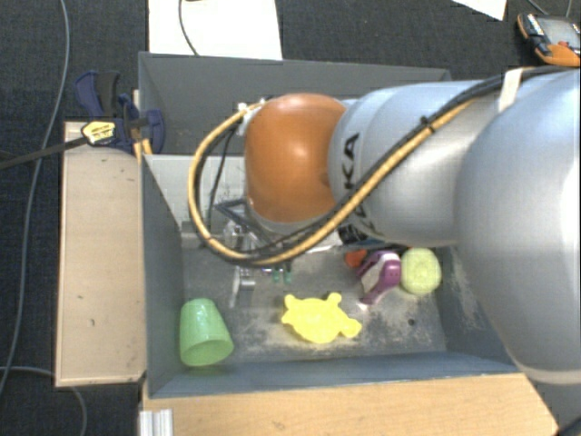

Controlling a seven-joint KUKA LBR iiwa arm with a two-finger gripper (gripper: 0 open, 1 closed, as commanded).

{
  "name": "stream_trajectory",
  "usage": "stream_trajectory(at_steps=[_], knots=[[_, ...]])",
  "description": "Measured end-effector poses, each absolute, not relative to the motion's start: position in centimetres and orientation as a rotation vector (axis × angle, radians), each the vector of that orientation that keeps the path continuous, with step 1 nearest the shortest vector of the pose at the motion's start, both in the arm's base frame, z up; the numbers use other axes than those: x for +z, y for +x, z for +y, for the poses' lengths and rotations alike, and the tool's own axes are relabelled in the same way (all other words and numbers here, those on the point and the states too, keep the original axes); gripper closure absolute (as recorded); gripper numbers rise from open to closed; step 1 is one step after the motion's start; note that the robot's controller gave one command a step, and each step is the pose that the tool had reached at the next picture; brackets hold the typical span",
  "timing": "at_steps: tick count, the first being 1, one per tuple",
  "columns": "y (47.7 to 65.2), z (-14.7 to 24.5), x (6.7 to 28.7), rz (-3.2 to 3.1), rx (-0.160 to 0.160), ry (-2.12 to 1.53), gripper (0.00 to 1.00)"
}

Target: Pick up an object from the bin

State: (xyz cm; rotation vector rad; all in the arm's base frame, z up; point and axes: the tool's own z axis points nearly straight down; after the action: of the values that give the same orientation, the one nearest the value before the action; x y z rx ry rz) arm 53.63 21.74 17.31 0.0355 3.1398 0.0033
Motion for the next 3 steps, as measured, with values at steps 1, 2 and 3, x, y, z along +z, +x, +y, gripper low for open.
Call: stream_trajectory(at_steps=[1,2,3], knots=[[53.6,21.7,17.3,3.14,0.003,0.037,0.0],[51.2,22.5,10.6,3.136,-0.003,-0.1,0.0],[52.0,22.5,11.2,3.136,0.0,-0.066,0.0]])
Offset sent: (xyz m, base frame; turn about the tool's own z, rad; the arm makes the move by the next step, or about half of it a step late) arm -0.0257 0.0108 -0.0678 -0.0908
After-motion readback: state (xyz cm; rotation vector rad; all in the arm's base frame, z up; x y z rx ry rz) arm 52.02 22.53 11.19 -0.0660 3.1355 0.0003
